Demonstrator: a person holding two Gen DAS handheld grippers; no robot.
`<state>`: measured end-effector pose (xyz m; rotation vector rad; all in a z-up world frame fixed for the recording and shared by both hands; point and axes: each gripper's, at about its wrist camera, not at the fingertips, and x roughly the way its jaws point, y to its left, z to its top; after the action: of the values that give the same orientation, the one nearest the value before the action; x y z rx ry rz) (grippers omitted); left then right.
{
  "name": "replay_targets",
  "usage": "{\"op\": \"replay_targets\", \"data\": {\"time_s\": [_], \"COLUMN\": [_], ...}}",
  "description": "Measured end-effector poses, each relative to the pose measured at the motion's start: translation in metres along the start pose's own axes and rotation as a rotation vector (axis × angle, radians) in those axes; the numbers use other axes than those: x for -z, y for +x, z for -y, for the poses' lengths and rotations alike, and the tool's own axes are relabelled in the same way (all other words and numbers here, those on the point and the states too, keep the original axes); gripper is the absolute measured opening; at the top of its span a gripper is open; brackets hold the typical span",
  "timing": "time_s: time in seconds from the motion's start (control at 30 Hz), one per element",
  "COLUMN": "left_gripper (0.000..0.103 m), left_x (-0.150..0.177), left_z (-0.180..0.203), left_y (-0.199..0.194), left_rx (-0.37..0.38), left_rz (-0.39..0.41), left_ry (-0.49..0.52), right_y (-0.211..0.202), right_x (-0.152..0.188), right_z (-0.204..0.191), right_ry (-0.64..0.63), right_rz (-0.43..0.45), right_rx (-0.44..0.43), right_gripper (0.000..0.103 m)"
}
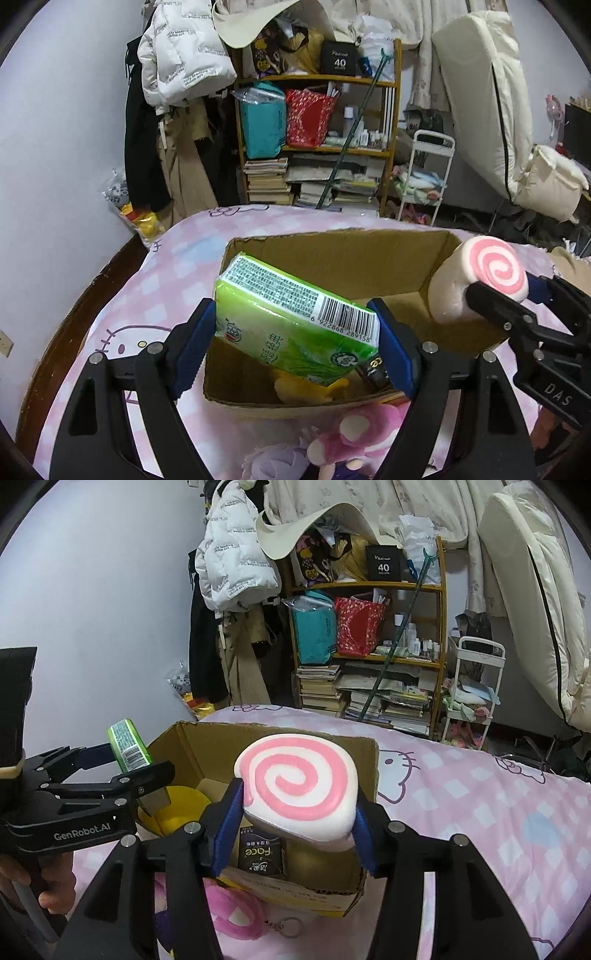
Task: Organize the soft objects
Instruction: 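Carry the tissue pack and swirl cushion over the box with both tools, then open both tools to drop the tissue pack and cushion into the box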
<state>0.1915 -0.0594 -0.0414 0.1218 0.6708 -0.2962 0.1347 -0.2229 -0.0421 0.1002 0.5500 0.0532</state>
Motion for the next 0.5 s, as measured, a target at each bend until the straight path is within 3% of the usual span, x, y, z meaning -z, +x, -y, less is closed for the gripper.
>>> {"op": "replay_targets", "data": {"time_s": [0.07,0.17,0.5], "left_gripper": [0.082,0.09,0.091], "left_x": [0.0,-0.002,-0.001], "left_z": [-0.001,-0.001,0.0], "left_y": [0.0,-0.003,-0.002], "left_rx": [0.017,0.026,-0.004], "left_rz": [-0.001,0.025,0.022], "left_ry": [-0.009,-0.012,-0.015], "right_y": [0.001,0.004,0.016], "right_x": [0.001,0.002,0.005], "right_z": [0.001,0.003,0.005], "right_ry": [0.003,0.008,0.02], "right_rz": [-0.009,-0.02,-0.062], "right_rx": [0.0,0.002,-0.03], "right_gripper": [0.059,0.06,0.065]}}
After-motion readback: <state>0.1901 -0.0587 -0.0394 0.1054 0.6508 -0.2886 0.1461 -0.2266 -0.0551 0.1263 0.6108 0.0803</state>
